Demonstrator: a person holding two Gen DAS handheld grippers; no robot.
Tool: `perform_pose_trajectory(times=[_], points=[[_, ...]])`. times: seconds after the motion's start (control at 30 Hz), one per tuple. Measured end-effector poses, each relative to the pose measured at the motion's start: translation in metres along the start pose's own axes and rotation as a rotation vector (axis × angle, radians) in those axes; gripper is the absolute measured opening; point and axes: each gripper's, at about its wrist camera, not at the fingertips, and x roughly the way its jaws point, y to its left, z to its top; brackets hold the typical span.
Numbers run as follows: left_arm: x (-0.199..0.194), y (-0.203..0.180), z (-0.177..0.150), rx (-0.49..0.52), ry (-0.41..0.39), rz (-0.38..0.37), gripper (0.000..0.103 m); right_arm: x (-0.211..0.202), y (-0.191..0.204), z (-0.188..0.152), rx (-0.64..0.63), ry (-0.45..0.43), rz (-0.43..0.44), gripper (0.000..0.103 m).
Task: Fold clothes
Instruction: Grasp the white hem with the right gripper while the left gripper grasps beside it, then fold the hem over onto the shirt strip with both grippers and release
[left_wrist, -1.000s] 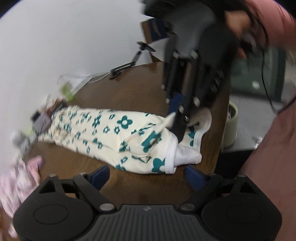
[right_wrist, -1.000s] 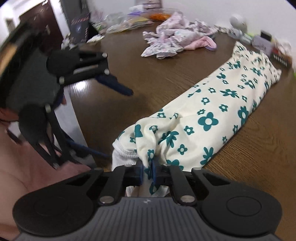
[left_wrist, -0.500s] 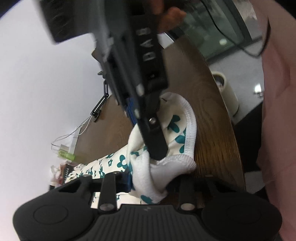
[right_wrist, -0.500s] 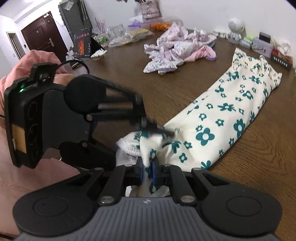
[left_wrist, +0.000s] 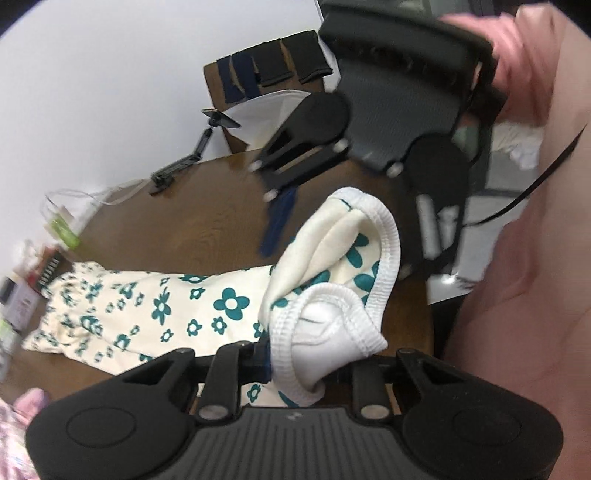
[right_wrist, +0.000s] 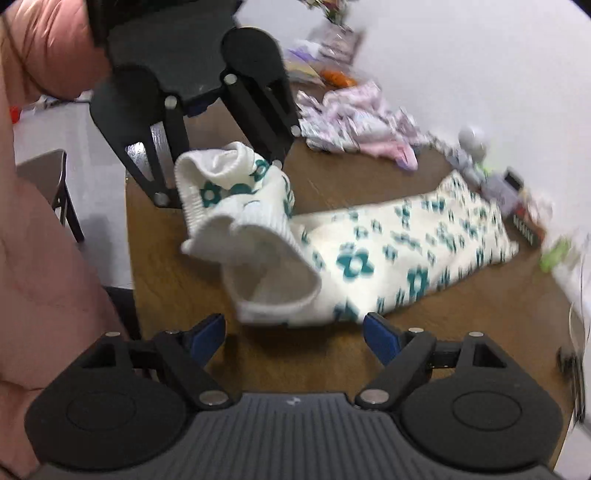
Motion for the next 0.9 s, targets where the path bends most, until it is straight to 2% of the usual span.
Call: perform_pose_trajectory(times=[0.03,0.1,0.13,0.17,0.33,0.47,0.57,0.73,0.9], points=[[-0.002,0.003,0.002,-0.013,-0.001,-0.028,0.02,0.001,-0.001,0.003,-0.008,-0.012,0.017,0.077],[-0.008,0.013,0.006,-0.056,0.0,-0.067,0.02,0.003,-0.009,0.009,0.008,-0.013,0.086,0.053],[-0.011,0.018,0.007,-0.082,0.002,-0.083,0.02,0.003,-0.013,0.012,0.026,-0.01,0.128,0.028],[-0.013,0.024,0.008,-0.11,0.004,-0.099,0.021,0.003,-0.018,0.014,0.045,-0.006,0.171,0.024],[-0.014,0.065,0.009,-0.29,0.013,-0.151,0.027,0.013,-0.072,0.013,0.331,0.002,0.371,0.02],[-0.004,0.102,0.003,-0.446,0.012,-0.122,0.039,0.033,-0.117,0.003,0.564,0.01,0.464,0.02],[0.006,0.119,-0.004,-0.523,0.007,-0.11,0.043,0.041,-0.135,-0.008,0.68,0.01,0.487,0.02],[0.01,0.129,-0.009,-0.571,-0.007,-0.082,0.047,0.051,-0.149,-0.019,0.798,-0.006,0.496,0.025],[0.002,0.133,-0.014,-0.633,-0.022,-0.042,0.049,0.037,-0.163,-0.028,0.888,-0.086,0.475,0.03]])
